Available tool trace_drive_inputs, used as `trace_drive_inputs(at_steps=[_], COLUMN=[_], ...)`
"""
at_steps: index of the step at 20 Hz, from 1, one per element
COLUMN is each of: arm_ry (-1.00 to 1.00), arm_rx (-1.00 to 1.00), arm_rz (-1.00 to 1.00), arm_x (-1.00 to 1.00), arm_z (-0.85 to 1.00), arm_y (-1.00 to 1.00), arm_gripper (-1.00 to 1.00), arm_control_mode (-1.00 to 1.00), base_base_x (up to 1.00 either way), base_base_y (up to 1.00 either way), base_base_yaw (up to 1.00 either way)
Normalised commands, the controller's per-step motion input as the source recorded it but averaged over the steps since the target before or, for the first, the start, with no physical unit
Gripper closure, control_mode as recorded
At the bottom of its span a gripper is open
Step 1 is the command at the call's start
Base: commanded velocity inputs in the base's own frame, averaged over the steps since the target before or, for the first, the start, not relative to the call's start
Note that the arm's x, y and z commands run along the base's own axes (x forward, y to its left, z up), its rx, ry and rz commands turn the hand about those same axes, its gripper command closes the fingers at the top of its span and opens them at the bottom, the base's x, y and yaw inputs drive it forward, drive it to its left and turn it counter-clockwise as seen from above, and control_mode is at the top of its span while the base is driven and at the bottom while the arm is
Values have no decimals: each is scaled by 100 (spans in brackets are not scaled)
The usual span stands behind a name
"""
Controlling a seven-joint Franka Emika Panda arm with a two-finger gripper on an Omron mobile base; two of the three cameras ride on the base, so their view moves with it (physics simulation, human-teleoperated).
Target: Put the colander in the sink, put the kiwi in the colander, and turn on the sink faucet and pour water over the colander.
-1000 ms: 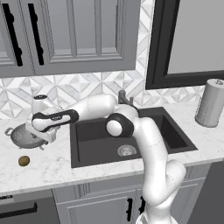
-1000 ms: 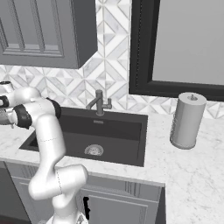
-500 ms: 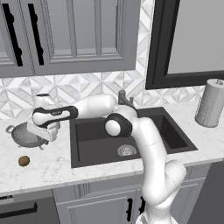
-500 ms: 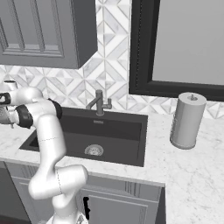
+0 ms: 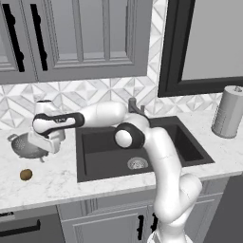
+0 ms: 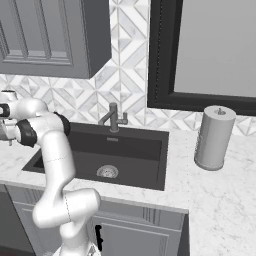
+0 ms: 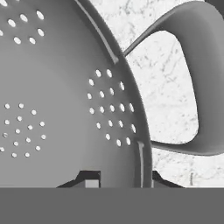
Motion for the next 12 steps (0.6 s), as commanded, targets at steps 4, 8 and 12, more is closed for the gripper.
trace_drive_inputs(at_steps=[4, 8, 12], arm_ry=[0, 0, -1], arm_rx=[0, 0, 0], arm_rz=[0, 0, 0], arm_x=[-50, -67, -68], arm_z=[23, 27, 30], arm_y=[-13, -32, -49], arm_gripper=[100, 100, 100], arm_control_mode=[-100, -100, -100], base_base_x=[0, 0, 0], base_base_y=[0, 0, 0], base_base_yaw=[0, 0, 0])
